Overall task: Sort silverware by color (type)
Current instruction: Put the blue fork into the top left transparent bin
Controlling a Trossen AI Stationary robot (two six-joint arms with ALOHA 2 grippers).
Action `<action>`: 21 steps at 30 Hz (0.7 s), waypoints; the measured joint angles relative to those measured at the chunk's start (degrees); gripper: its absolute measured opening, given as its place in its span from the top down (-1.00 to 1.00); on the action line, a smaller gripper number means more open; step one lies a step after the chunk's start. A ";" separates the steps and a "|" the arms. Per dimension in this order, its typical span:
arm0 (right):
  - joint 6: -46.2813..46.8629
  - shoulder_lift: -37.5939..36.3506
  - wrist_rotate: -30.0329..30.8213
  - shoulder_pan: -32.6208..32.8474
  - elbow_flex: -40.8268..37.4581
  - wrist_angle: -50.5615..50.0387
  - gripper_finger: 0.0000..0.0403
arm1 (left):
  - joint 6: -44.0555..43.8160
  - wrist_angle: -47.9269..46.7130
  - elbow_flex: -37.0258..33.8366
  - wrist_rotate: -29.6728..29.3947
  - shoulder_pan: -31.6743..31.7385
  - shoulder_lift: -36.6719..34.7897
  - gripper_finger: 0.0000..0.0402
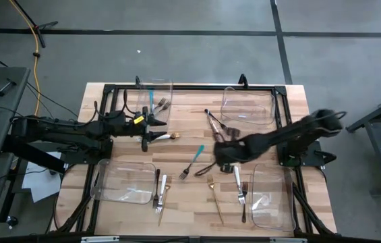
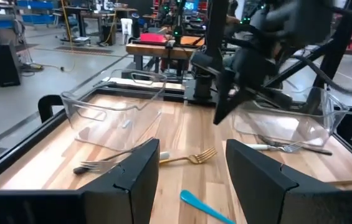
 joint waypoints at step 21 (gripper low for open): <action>-6.43 -18.11 18.13 2.53 -27.29 53.28 1.00 | -7.49 -18.39 20.41 -9.94 -7.91 28.53 0.11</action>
